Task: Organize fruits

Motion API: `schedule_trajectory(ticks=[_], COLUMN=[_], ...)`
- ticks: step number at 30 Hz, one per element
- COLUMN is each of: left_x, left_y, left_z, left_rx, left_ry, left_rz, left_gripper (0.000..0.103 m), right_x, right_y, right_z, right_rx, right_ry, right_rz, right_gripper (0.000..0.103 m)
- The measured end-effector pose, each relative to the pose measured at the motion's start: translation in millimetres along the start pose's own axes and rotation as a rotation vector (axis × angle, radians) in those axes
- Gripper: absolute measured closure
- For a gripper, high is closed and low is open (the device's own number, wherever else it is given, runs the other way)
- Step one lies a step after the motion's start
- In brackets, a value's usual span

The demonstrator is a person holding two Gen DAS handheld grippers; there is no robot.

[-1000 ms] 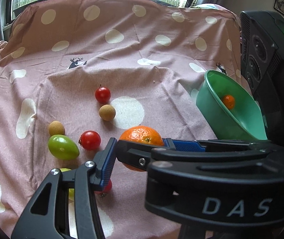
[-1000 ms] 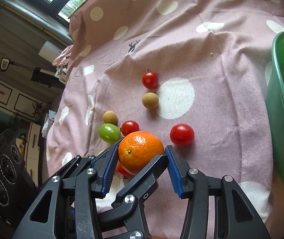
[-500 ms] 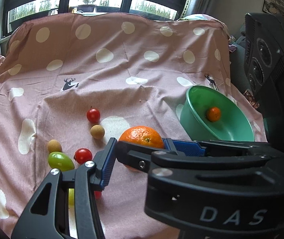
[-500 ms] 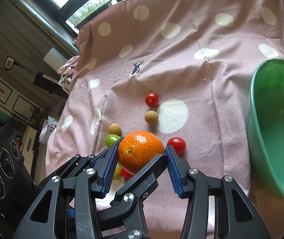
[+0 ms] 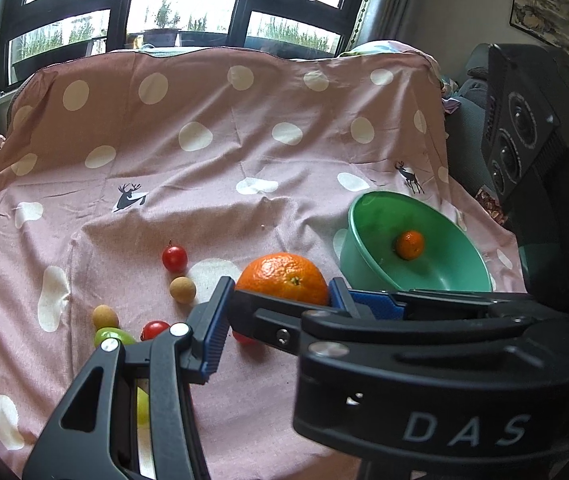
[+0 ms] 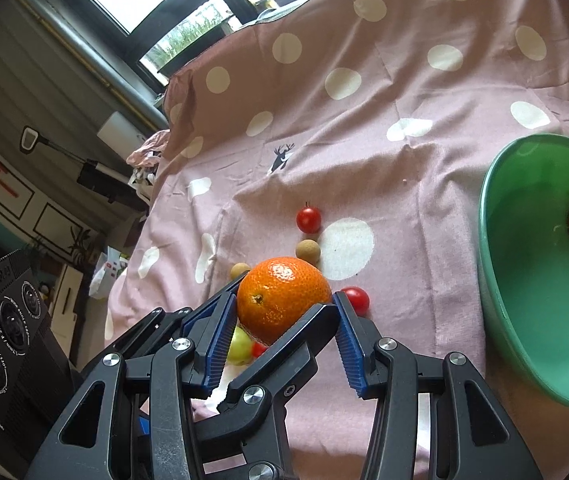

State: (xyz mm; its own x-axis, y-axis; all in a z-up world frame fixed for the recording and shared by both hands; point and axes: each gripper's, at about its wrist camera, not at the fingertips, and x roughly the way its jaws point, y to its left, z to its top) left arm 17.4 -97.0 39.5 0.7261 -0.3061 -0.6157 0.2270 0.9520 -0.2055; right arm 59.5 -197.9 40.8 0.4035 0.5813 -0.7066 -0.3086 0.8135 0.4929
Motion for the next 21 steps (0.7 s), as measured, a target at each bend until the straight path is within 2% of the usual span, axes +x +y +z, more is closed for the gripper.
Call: schedule_trajectory(ticks=[21], left_x=[2], left_y=[-33], left_z=[19], left_rx=[0.053], left_ry=[-0.045], left_rz=[-0.05], left_gripper=[0.055], right_x=[-40], right_y=[-21], right_z=[8], right_rx=[0.033], right_ry=[-0.089], right_rz=[0.015], right_gripper=[0.052])
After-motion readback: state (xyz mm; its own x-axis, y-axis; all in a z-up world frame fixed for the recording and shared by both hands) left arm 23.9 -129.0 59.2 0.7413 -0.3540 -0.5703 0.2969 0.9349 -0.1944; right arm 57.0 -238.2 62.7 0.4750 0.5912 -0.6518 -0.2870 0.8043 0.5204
